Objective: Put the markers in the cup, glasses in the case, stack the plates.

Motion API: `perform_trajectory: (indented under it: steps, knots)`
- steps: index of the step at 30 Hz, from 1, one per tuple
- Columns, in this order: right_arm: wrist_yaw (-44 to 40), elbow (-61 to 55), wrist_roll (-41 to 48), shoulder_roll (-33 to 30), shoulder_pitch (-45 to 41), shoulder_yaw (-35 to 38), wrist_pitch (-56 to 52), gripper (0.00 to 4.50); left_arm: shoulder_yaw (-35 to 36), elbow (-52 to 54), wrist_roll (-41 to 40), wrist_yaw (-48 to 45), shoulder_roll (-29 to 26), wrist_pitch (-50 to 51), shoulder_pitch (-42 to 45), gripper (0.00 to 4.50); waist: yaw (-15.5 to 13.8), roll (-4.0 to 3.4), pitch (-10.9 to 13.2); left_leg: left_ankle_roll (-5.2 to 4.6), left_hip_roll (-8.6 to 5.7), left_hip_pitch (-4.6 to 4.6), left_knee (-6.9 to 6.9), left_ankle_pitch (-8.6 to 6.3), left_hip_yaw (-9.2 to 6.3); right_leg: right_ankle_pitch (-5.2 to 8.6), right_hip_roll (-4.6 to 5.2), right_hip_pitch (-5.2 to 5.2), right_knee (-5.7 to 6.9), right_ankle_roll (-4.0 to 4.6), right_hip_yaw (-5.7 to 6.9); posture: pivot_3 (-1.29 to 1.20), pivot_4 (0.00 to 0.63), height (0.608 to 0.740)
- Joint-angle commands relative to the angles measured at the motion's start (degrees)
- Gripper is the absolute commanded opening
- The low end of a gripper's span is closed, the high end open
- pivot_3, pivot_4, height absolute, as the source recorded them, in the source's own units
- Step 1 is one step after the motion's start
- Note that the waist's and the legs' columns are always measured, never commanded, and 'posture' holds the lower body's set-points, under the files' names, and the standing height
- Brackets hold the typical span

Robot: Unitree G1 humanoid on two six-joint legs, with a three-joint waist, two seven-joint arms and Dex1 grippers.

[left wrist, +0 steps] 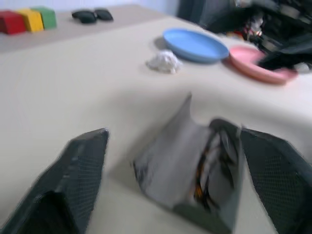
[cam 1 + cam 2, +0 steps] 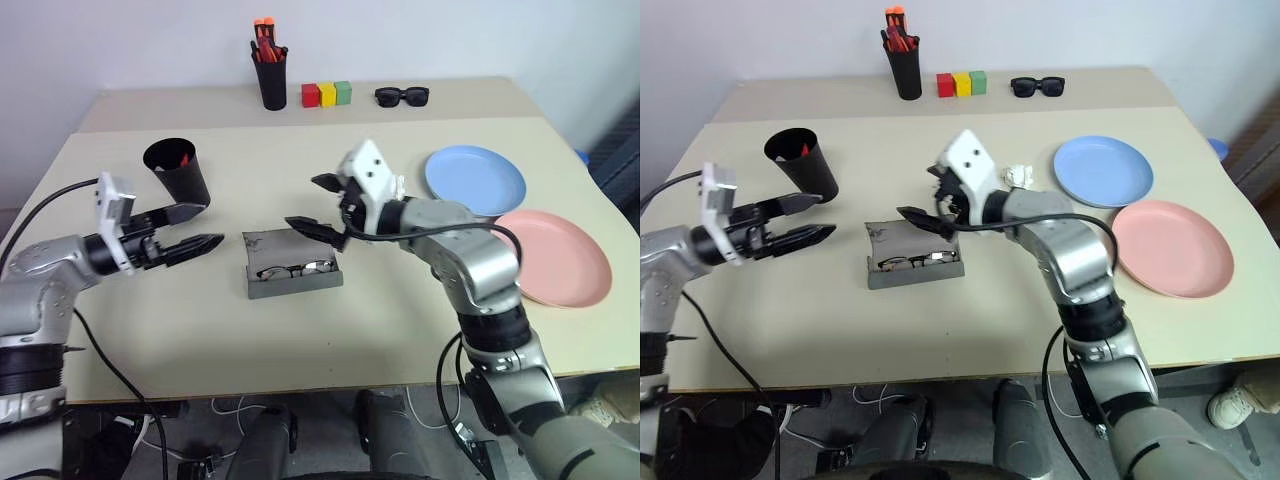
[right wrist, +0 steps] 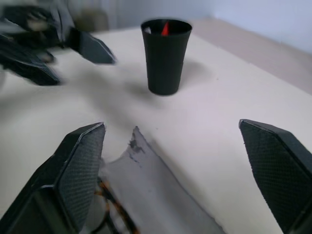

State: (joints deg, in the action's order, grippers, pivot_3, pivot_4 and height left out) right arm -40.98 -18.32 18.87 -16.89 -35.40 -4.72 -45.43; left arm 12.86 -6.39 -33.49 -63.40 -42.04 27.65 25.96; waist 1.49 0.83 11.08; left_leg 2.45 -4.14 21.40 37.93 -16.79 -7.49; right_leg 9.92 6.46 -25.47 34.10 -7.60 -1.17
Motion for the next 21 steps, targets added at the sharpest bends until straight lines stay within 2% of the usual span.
perform_trajectory:
  steps: [1,2,3,5,6,9,11,14,21]
  knots:
    - [-2.30,-9.01,5.56,-3.02,6.06,5.18,2.21,4.50,-3.74,-2.72,5.75,6.00,3.82,-4.33,5.79,2.23,-0.53,0.00,0.00,0.00,-0.01,-0.01,0.00,0.00,0.01,0.00,0.01,0.02,0.01,0.00,-0.01,0.00,0.150,0.740]
    - [-3.23,-10.56,7.25,-3.66,8.10,6.07,2.62,4.50,-4.83,-4.53,7.34,7.67,4.89,-4.61,7.60,1.88,-0.69,0.00,0.00,0.00,0.00,-0.01,0.00,0.00,0.02,0.00,0.00,0.03,-0.02,0.00,0.00,0.00,0.150,0.740]
    - [-4.19,-12.24,7.94,-5.34,10.07,6.14,2.86,4.50,-6.13,-7.30,9.60,9.15,5.79,-5.71,9.67,1.24,-0.72,0.01,-0.01,0.00,-0.02,-0.02,0.01,0.00,0.02,0.00,0.01,0.05,-0.01,0.00,0.00,0.00,0.150,0.740]
    - [-4.76,-14.00,8.96,-7.06,12.30,6.12,3.52,4.50,-7.56,-12.67,12.81,10.15,6.83,-9.19,12.86,0.29,-0.61,0.01,-0.01,0.00,-0.01,-0.03,0.02,0.01,0.04,0.00,0.00,0.06,-0.01,-0.01,-0.01,0.00,0.150,0.740]
    - [-4.04,-14.39,9.43,-7.35,12.65,6.21,3.35,4.50,-7.63,-16.05,13.46,10.97,7.61,-9.77,15.19,0.06,-0.24,0.01,-0.01,0.00,0.00,-0.04,0.03,0.01,0.05,0.00,-0.02,0.07,-0.02,-0.01,0.00,0.00,0.150,0.740]
    - [-1.89,-14.75,9.30,-7.38,12.93,5.73,3.85,4.50,-9.78,-25.71,16.81,12.78,9.25,-8.85,21.52,0.06,-0.34,0.01,-0.01,0.00,0.05,-0.08,0.03,0.01,0.10,0.00,-0.05,0.06,0.00,0.00,-0.02,0.00,0.150,0.740]
    - [-1.09,-14.73,8.68,-7.52,13.40,4.91,4.72,4.50,-12.78,-29.99,19.21,11.38,10.28,-7.62,23.98,0.06,-0.52,0.02,-0.01,0.00,0.02,-0.07,0.06,0.02,0.09,0.00,-0.04,0.08,0.01,-0.01,-0.01,0.00,0.150,0.740]
    - [0.48,-14.88,8.54,-7.19,13.79,4.04,5.21,4.50,-13.63,-34.59,19.45,9.11,11.65,-4.44,26.94,0.06,-0.60,0.02,-0.01,-0.01,-0.02,-0.05,0.08,0.01,0.11,-0.01,0.00,0.11,-0.02,-0.02,-0.02,0.00,0.150,0.740]
    - [2.31,-14.72,8.24,-8.04,14.44,3.00,6.79,4.50,-18.50,-37.41,21.75,-2.37,9.75,2.08,28.35,0.06,-0.39,0.04,0.00,-0.02,-0.01,-0.02,0.07,0.00,0.08,-0.01,-0.01,0.06,0.00,-0.02,-0.01,0.00,0.150,0.740]
